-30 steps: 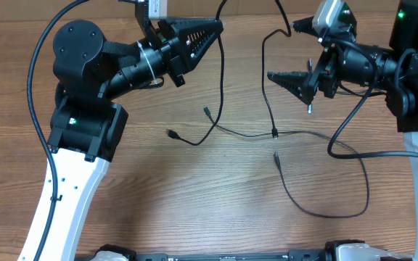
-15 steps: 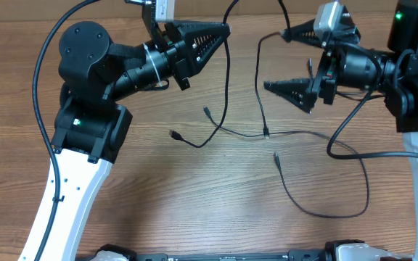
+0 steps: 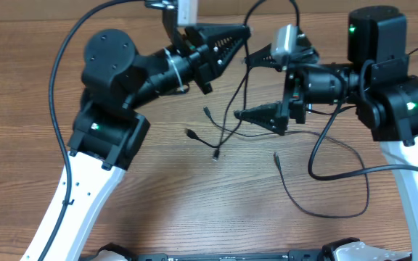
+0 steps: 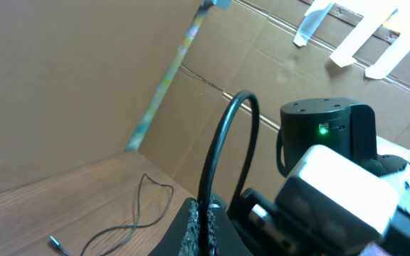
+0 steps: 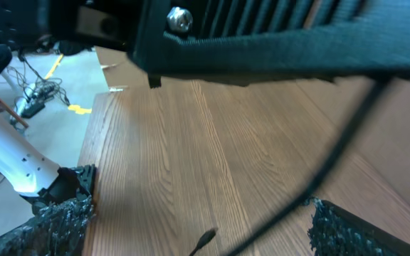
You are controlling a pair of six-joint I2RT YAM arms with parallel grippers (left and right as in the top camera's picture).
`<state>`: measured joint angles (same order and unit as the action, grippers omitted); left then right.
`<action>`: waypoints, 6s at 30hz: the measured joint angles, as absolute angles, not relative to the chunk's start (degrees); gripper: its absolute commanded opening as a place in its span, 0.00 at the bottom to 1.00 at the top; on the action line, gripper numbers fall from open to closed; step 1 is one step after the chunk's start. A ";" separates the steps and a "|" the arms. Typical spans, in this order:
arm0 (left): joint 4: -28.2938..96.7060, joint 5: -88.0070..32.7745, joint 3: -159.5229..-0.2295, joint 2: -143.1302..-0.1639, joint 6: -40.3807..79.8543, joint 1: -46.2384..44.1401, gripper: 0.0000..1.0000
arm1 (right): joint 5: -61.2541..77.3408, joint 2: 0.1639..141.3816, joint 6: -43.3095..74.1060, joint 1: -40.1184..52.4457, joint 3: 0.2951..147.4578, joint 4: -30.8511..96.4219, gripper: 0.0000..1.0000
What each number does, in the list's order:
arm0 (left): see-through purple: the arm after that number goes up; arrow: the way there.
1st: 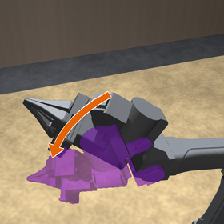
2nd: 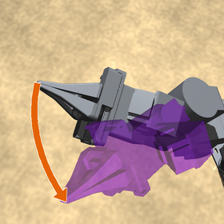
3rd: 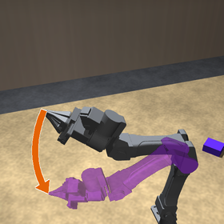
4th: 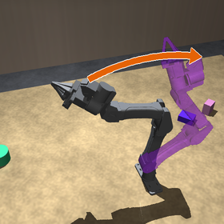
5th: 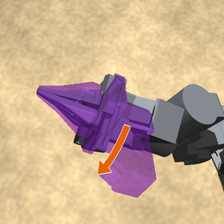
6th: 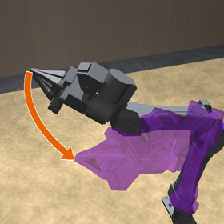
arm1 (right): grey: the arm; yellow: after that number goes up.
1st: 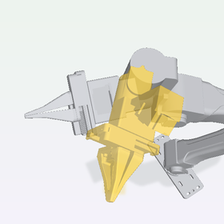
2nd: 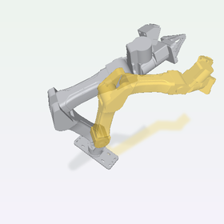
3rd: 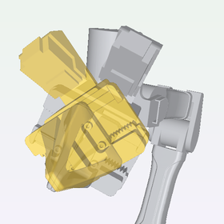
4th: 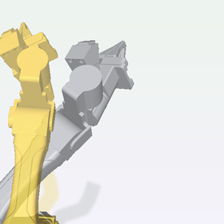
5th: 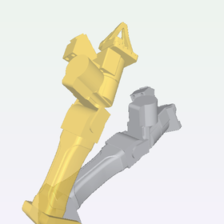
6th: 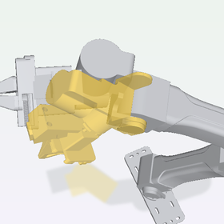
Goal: Untangle cables
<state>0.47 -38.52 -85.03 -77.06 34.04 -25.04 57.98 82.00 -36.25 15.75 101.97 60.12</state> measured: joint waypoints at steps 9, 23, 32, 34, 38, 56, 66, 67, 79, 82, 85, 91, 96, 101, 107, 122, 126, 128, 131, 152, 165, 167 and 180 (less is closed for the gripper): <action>0.49 -35.40 -85.03 -77.06 32.40 -27.40 0.04 | 55.07 82.00 -34.41 16.16 101.97 58.76 0.41; 2.24 -28.97 -85.06 -77.10 32.42 -27.77 0.12 | 50.85 81.95 -31.62 16.19 101.97 58.26 0.04; 4.84 -26.72 -85.03 -77.17 30.52 -27.27 1.00 | 43.97 81.95 -27.64 16.19 101.97 55.77 0.04; 5.65 -26.70 -85.03 -77.17 29.93 -26.37 1.00 | 39.64 81.95 -25.23 16.16 101.97 54.94 0.04; 9.89 -26.52 -85.03 -77.17 29.58 -23.51 1.00 | 30.30 81.95 -19.40 16.16 101.97 53.28 0.04; 40.45 -20.56 -85.10 -77.97 20.84 -20.73 0.99 | 18.55 82.08 -1.10 0.12 101.97 58.54 0.04; 49.43 -19.64 -85.10 -88.42 19.29 -20.75 1.00 | 18.15 90.00 -0.27 -6.13 101.97 61.28 0.04; 49.45 -19.62 -85.10 -89.56 19.29 -20.78 1.00 | 18.06 91.02 -0.23 -6.33 101.97 61.39 0.04; 47.03 -21.96 -85.03 -97.25 16.03 -21.50 1.00 | 17.89 94.70 -0.16 -8.25 101.97 63.00 0.04; 47.20 -20.60 -85.03 -97.12 15.42 -22.79 1.00 | 18.22 95.83 -0.19 -11.07 101.97 64.84 0.04; 47.94 -15.97 -85.03 -96.47 15.44 -24.75 1.00 | 18.68 96.62 -0.21 -13.85 101.97 66.19 0.04; 48.14 -3.01 -85.03 -91.05 15.42 -32.21 1.00 | 19.09 98.59 -0.21 -20.60 101.89 67.61 0.04; 48.21 2.07 -85.03 -89.14 15.44 -34.79 1.00 | 19.09 98.80 -0.23 -22.76 101.32 66.59 0.04; 48.25 3.73 -85.03 -89.14 15.42 -34.79 1.00 | 18.98 98.80 -0.21 -23.33 98.98 64.73 0.04; 48.23 4.21 -85.03 -89.14 15.42 -34.79 0.99 | 16.71 98.96 -0.23 -25.76 96.95 63.61 0.04; 48.23 4.58 -85.03 -89.14 15.42 -34.79 1.00 | 15.38 100.16 -0.19 -35.64 96.95 62.46 0.04; 48.23 4.58 -85.03 -89.14 15.42 -34.79 1.00 | 14.72 103.07 -0.23 -35.86 96.95 61.34 0.04; 48.25 4.58 -85.03 -89.14 15.42 -34.79 1.00 | 13.67 104.55 -0.21 -35.86 96.92 60.93 0.04; 48.25 4.58 -85.03 -89.14 15.42 -34.79 1.00 | 11.46 104.95 -0.21 -35.88 96.92 60.05 0.04; 48.25 4.60 -85.03 -89.14 15.42 -34.79 1.00 | 3.03 106.59 0.84 -42.44 77.41 34.37 0.22; 48.23 4.60 -85.03 -89.14 15.42 -34.79 1.00 | 2.57 108.47 1.48 -44.34 75.94 26.20 1.00; 48.25 4.60 -85.03 -89.14 15.42 -34.79 0.99 | 2.55 109.62 1.45 -44.51 75.94 26.17 1.00; 48.23 4.60 -85.03 -89.14 15.42 -34.79 0.99 | 0.97 114.39 2.33 -44.93 75.92 31.64 1.00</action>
<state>48.23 4.60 -85.03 -89.14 15.42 -34.79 0.97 114.39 2.33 -44.93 75.92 31.64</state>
